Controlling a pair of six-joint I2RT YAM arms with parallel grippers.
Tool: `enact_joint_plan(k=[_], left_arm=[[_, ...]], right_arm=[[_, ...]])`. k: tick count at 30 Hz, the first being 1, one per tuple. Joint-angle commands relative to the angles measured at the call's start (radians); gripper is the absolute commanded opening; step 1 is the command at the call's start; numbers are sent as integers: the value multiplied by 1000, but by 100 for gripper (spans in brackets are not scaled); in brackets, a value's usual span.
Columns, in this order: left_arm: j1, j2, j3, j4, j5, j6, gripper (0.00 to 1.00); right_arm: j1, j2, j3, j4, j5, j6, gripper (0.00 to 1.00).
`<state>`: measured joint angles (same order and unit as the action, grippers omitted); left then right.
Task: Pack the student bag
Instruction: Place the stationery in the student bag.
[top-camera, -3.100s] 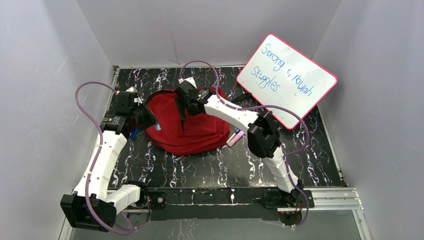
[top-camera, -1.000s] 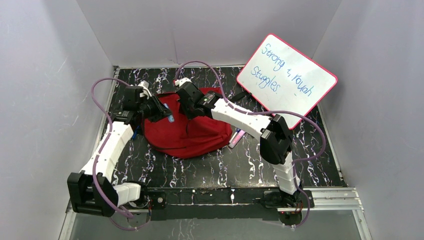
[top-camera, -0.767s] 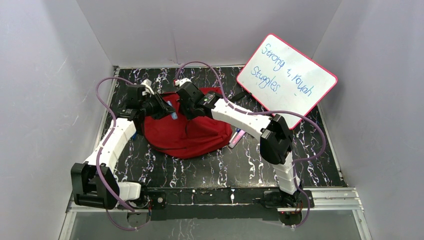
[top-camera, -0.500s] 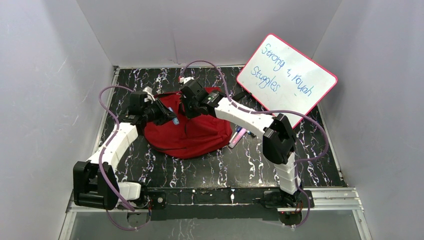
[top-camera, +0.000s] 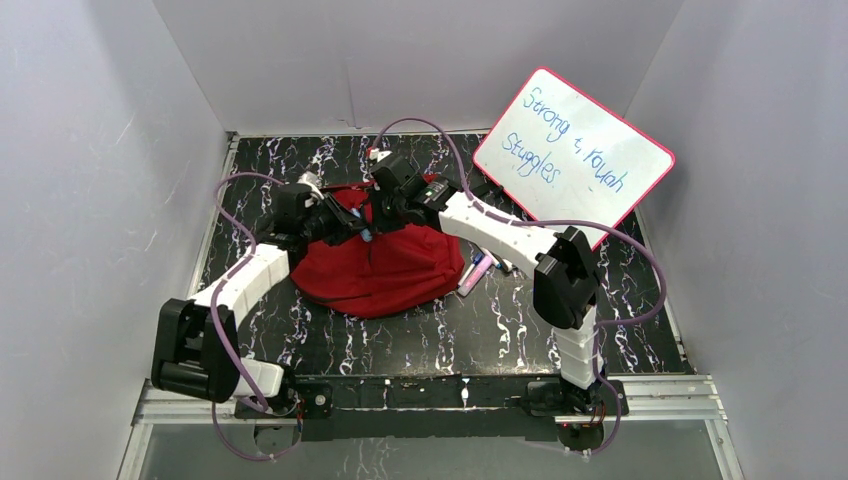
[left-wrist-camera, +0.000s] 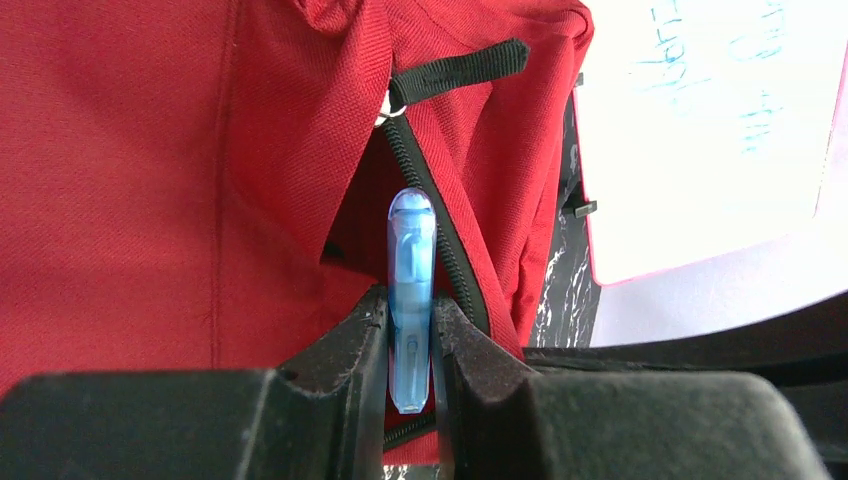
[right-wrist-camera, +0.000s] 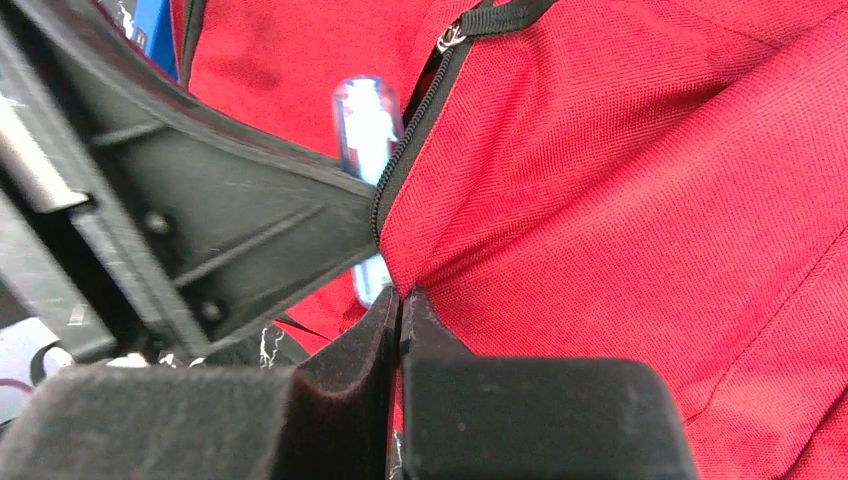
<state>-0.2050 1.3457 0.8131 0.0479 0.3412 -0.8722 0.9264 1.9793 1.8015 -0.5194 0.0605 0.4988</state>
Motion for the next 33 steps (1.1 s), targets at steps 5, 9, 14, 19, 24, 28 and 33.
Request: enact_joint_plan(k=[5,9,14,19,24,28,33], left_arm=[[-73,59,-39,155,-56,-55,0],[-92,94,-46,223,-24,-60,0],[-130,156,-22,300,50,-43,0],[-165,214,9,270,60,-4,0],[-166,230,41,202,42,34,26],[-166,208,75,102,5,81,47],[-166,178,90,-15,-60,136,65]], right_arm=[[-5,-98,-3,109,-129,51,6],[-11,-102,-16,128,-158,58,6],[-18,-97,-32,142,-187,68,6],[-26,-102,-47,147,-189,70,6],[-36,-109,-68,149,-192,70,6],[-43,-115,-87,151,-192,69,6],[-56,-126,-119,164,-198,70,7]])
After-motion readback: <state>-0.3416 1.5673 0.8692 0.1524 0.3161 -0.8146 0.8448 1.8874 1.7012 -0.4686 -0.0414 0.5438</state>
